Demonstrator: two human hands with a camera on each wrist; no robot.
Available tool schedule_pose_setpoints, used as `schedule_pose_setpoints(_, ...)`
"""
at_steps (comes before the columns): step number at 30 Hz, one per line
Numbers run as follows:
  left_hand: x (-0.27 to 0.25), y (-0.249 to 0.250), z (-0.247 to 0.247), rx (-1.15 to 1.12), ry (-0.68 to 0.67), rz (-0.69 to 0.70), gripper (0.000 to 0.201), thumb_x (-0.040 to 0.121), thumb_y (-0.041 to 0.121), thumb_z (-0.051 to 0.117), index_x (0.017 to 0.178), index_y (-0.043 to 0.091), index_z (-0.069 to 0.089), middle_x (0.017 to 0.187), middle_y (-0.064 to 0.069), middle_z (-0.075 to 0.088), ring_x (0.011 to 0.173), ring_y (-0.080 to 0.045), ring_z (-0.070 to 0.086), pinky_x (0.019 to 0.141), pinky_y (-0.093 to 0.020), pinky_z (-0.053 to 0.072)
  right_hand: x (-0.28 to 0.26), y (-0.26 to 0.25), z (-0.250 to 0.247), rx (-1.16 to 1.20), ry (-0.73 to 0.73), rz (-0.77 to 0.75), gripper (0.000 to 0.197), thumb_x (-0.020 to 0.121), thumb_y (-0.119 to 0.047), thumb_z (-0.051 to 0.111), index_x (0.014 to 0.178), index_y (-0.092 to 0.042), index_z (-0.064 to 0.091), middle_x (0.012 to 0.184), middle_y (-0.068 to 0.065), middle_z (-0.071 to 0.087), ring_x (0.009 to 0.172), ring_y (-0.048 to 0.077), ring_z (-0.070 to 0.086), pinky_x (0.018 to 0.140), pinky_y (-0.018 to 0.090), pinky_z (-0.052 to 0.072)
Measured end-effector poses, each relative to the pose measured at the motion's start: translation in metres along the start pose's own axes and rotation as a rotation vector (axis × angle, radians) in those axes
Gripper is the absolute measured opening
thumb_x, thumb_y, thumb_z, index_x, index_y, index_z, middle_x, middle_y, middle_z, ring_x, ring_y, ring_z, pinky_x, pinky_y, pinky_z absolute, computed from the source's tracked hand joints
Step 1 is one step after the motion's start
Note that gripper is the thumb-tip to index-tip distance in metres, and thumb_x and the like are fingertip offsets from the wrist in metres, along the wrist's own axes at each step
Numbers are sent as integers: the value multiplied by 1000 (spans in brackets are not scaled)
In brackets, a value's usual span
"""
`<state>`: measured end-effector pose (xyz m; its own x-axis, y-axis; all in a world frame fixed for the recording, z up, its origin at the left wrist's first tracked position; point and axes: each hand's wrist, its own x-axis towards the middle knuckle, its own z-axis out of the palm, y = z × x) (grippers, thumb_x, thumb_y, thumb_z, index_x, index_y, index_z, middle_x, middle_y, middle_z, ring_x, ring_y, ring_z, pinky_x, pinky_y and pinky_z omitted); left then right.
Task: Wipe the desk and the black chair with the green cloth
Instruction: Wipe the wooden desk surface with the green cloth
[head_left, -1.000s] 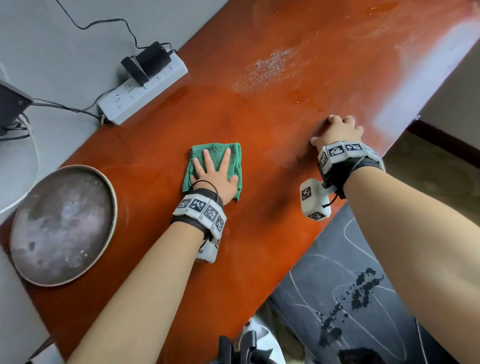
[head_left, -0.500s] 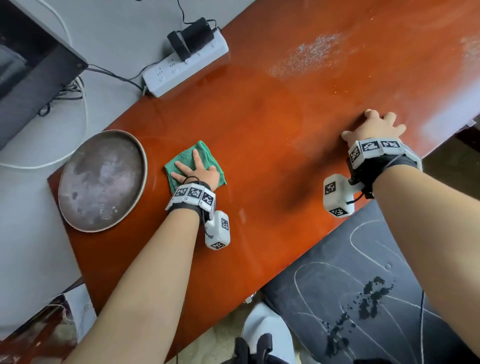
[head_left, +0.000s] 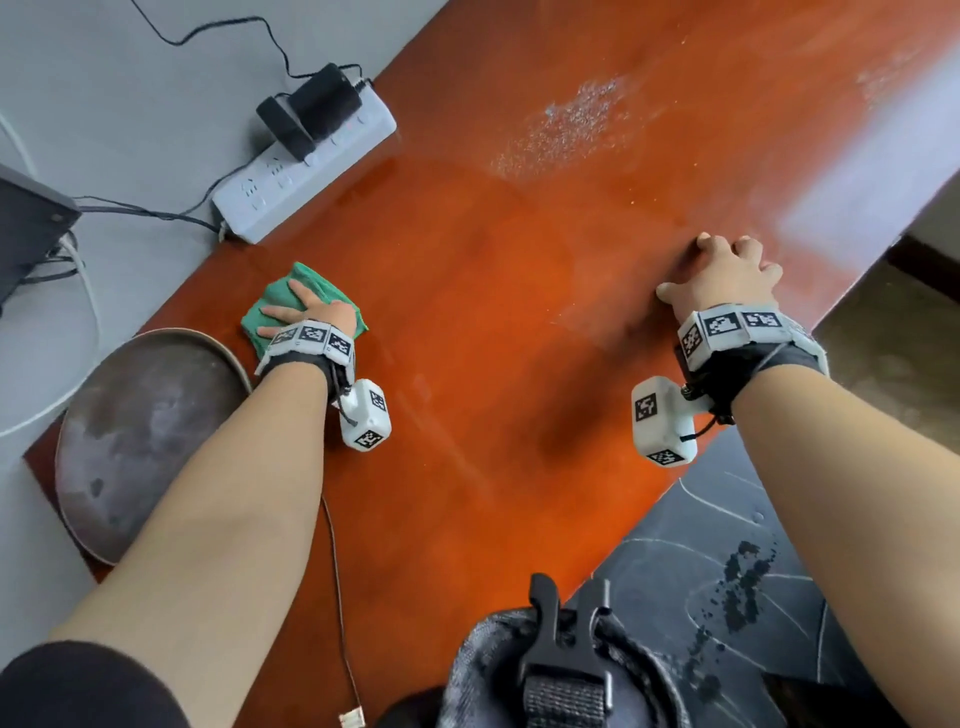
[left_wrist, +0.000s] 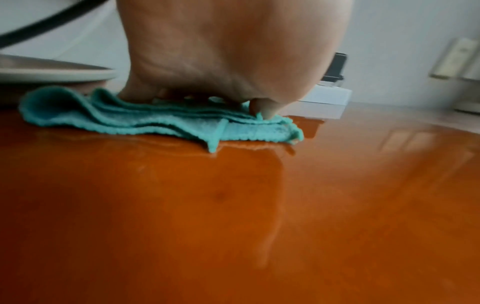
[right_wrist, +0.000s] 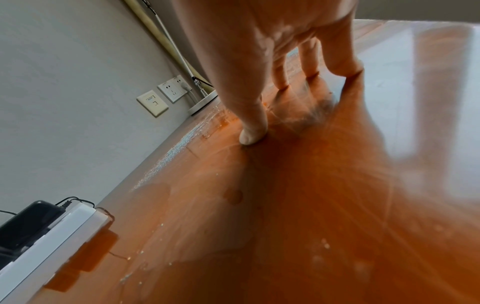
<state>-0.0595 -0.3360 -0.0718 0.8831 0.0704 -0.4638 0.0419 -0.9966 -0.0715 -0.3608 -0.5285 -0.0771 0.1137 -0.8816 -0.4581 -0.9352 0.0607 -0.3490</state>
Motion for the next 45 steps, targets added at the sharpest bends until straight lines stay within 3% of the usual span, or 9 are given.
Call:
schedule_pose_setpoints(3,-9,27,0,122,6,231,62,102,31,28,151,25,-10,156,-15,-16,142,-44,-10,111,-61,4,1,0,0,0,11,15,68,81,-34,70,140,-31,37,151,1,22,137,32,19,100,50,36)
schedule_pose_setpoints(8,-46,74,14,314,-40,642,64,101,31,28,151,22,-11,157,-14,-16,142,-42,-11,112,-61,9,1,-2,-1,3,10,31,68,80,-34,71,139,-32,38,150,-1,23,135,31,21,97,48,37)
schedule_pose_setpoints(12,-80,105,35,429,-49,844,66,100,34,30,150,23,-13,157,-11,-18,143,-38,-11,113,-60,7,-1,1,-3,-6,12,19,67,80,-35,71,139,-30,39,150,-1,23,134,32,22,98,48,36)
schedule_pose_setpoints(19,-57,87,24,484,-44,901,66,100,37,30,150,29,-13,158,-6,-17,144,-34,-11,115,-56,10,0,-1,-6,-4,-2,19,68,79,-35,72,139,-31,39,148,0,24,134,31,23,96,46,37)
schedule_pose_setpoints(25,-3,18,-5,381,-28,585,66,100,36,31,150,30,-12,158,-8,-15,143,-38,-11,115,-57,11,1,-2,-6,3,-2,24,69,80,-35,72,140,-31,38,149,-1,23,134,30,22,97,46,37)
schedule_pose_setpoints(28,6,-14,-6,361,-14,526,66,100,36,31,150,28,-11,158,-10,-14,143,-38,-11,115,-55,9,3,-3,-5,-2,-1,23,70,80,-35,72,140,-30,38,149,0,24,134,31,22,98,46,37)
schedule_pose_setpoints(35,-19,-52,12,528,-55,698,68,101,35,29,149,25,-18,156,-11,-21,143,-38,-13,113,-56,12,6,-2,-2,-13,-3,22,71,79,-37,72,141,-30,38,148,0,26,134,32,23,101,48,35)
schedule_pose_setpoints(45,-51,-106,22,970,-88,962,79,99,43,32,141,26,-33,152,-17,-30,141,-41,-18,115,-52,15,9,2,0,-64,-22,-8,73,80,-42,69,143,-32,34,150,0,23,135,33,21,104,52,33)
